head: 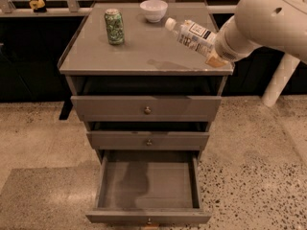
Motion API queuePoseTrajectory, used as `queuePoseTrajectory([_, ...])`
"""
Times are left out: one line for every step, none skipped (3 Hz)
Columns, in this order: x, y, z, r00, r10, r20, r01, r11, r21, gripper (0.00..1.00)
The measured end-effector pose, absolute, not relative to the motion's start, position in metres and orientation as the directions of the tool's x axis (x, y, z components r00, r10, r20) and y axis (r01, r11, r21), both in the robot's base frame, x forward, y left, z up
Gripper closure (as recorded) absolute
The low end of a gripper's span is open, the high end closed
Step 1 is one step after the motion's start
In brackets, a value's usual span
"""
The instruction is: Pick blue plastic bottle from bottom drawer and place on counter
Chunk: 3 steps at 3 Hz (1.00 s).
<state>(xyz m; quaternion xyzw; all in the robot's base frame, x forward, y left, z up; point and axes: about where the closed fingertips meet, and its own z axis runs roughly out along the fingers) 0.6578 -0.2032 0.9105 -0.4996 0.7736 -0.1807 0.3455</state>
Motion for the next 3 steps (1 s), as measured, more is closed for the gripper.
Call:
queuePoseTrajectory([0.674, -0.201, 0.906, -0.241, -0.901, -0.361, -0.669, 0.424, -0.611, 1.0])
queuePoseTrajectory([0.719, -0.197, 0.893, -0.201, -0.906, -0.371, -0.707, 0.397, -0.585, 1.0])
queuePoseTrajectory([0.79, -0.166, 0.853, -0.177, -0.898, -0.404, -0.763, 0.384, -0.519, 1.0])
